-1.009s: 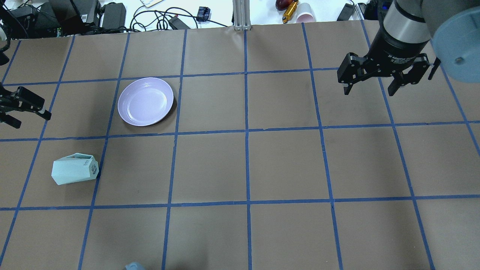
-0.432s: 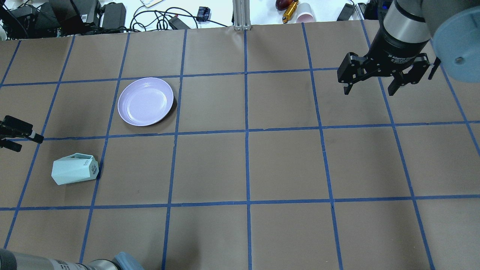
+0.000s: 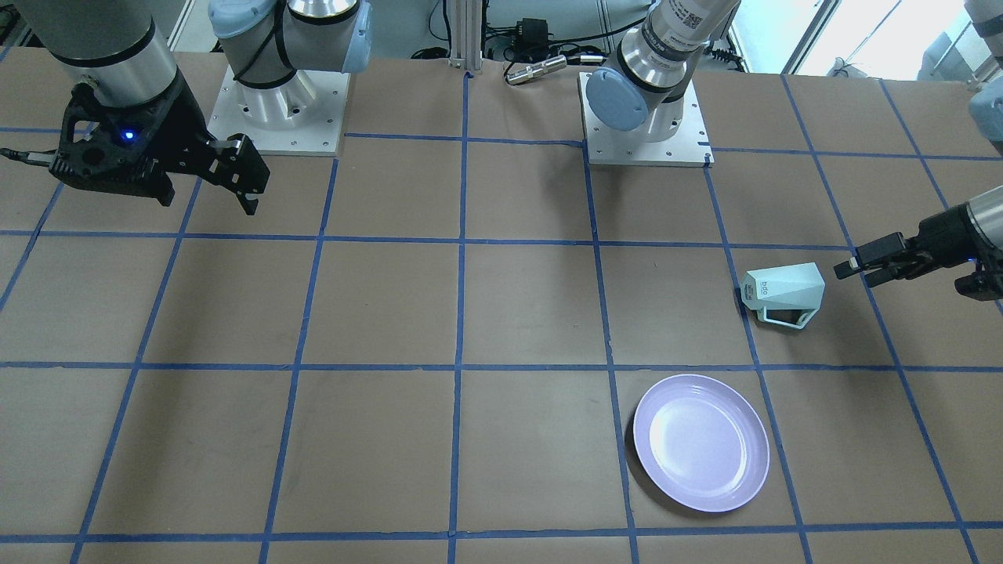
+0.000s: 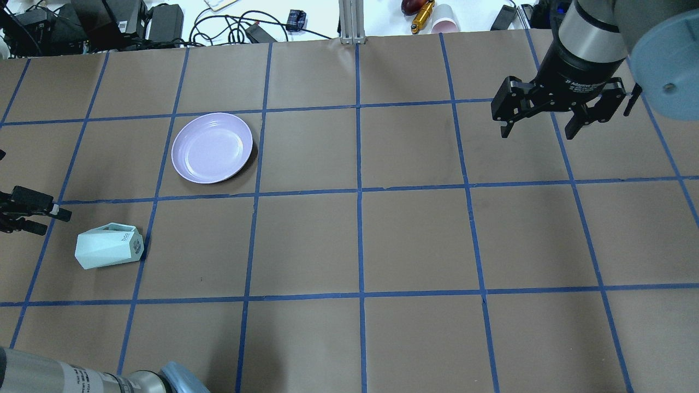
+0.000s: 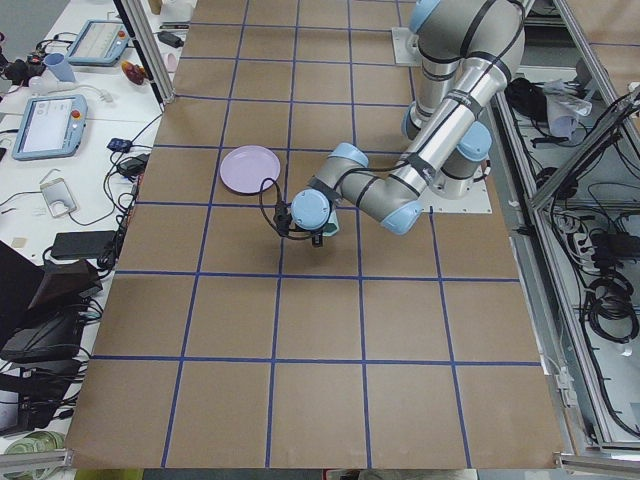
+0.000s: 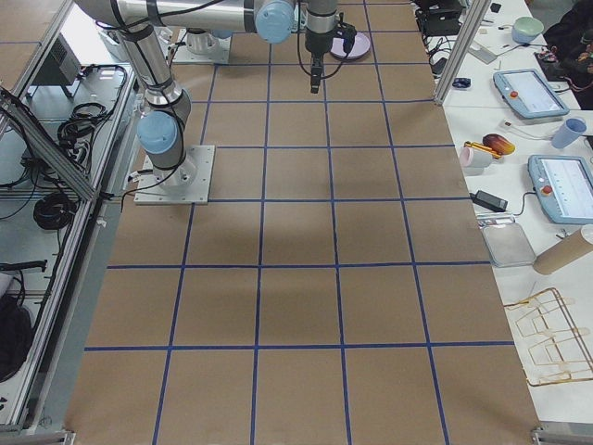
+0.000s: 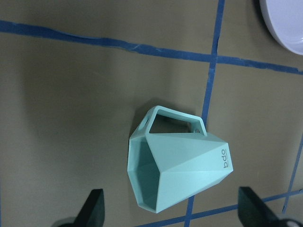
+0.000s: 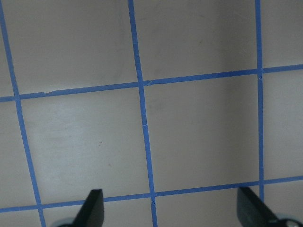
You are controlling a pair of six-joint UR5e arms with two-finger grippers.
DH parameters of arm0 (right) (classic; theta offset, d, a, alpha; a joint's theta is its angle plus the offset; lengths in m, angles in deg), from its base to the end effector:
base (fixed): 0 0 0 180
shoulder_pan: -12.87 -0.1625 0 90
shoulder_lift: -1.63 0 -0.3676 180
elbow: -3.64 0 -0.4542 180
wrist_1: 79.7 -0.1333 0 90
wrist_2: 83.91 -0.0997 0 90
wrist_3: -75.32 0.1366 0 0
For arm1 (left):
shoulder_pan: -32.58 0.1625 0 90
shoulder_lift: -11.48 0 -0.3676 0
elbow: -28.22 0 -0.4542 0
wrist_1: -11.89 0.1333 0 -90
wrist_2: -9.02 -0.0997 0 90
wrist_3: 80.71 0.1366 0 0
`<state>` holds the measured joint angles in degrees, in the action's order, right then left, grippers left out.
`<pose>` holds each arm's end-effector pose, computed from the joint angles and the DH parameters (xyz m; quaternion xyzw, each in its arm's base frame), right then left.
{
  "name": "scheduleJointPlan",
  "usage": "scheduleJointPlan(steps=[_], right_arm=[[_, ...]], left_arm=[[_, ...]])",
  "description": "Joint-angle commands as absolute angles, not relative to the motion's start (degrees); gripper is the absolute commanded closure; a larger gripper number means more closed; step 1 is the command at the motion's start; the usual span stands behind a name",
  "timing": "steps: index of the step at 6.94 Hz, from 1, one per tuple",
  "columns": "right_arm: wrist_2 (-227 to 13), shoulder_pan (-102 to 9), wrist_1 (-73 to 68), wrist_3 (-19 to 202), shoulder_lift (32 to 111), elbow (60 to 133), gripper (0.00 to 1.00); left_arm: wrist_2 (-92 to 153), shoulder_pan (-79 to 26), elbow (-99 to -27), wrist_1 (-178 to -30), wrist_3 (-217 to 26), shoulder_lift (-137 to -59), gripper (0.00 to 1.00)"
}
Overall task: Flip cup and place on plate
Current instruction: 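Move the left gripper outward and down beside the mint-green cup, then close the left gripper on the cup's open rim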
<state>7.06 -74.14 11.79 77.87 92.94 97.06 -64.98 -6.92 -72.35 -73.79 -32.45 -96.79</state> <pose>0.1024 -0.5498 0.3756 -0.0483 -0.9988 -0.0054 0.0084 0.3151 -0.4813 0.1316 0.0485 -0.9669 -0.0337 0.2482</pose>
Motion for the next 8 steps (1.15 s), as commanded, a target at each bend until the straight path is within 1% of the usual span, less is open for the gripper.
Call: scheduleJointPlan(steps=[1, 4, 8], right_arm=[[7.06, -74.15, 11.79, 77.87, 92.95, 97.06, 0.00], [7.06, -74.15, 11.79, 77.87, 92.95, 97.06, 0.00], [7.06, -74.15, 11.79, 77.87, 92.95, 97.06, 0.00]], left_arm=[[-62.61, -6.79, -72.50, -74.50, -31.14, -99.25, 0.00], [-60.94, -6.70, -74.52, -75.12, -31.14, -100.32, 0.00], [-60.94, -6.79, -74.44, -77.76, -31.23, -102.25, 0.00]])
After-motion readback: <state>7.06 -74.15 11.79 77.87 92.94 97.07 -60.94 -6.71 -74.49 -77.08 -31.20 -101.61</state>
